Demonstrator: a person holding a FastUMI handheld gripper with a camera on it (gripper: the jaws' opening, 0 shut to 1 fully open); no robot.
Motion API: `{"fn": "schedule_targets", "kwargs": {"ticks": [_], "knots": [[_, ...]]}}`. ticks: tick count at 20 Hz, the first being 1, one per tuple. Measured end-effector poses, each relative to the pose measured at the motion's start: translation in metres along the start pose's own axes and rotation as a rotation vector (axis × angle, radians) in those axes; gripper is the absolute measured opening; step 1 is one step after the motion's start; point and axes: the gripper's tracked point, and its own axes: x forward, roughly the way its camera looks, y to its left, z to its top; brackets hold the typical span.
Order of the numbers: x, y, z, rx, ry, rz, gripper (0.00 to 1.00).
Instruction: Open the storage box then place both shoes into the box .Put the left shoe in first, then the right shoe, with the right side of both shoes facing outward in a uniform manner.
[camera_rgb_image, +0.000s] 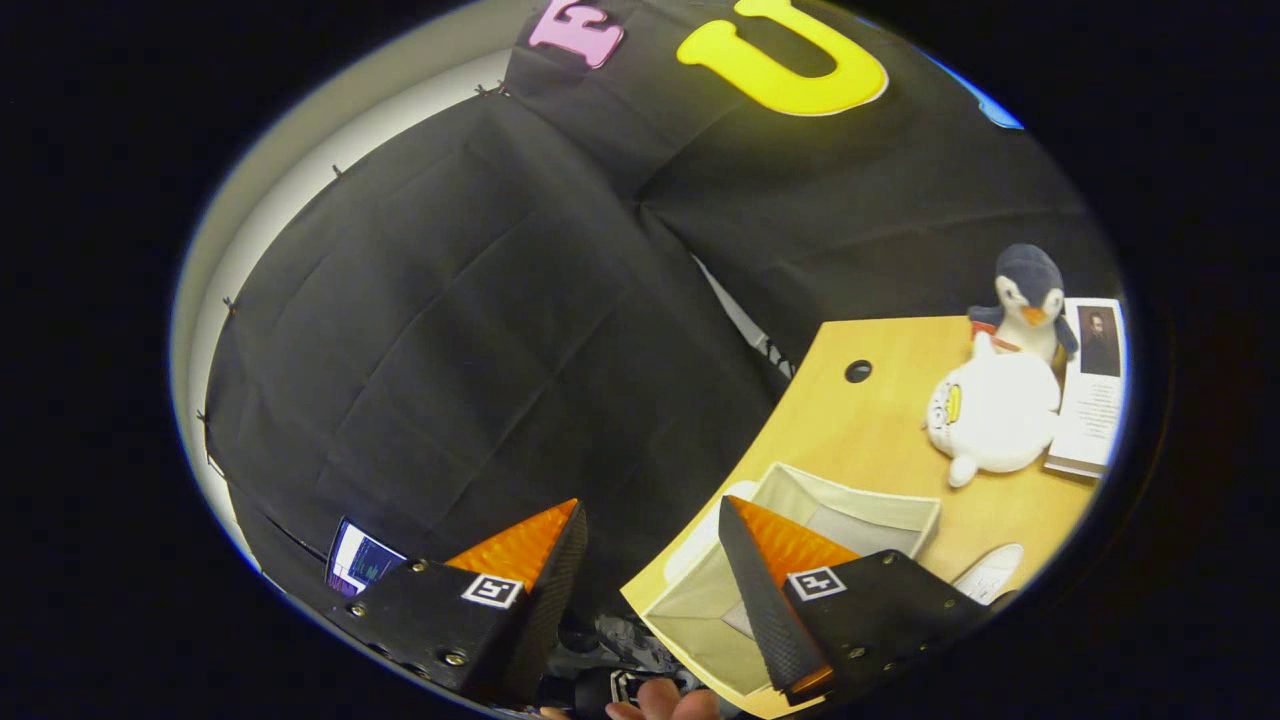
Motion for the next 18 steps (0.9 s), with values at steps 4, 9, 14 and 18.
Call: {"fn": "schedule_targets", "kwargs": {"ticks": [4,9,14,18], "knots": [[-0.035,-0.052,-0.016,0.042,-0.015,-0.106,0.95],[-0.066,-0.096,-0.045,0.104,0.017,-0.188,0.95],[-0.087,-0.135,-0.075,0.174,0.04,-0.263,0.96],[-0.099,-0.155,-0.095,0.195,0.065,-0.334,0.95]]}}
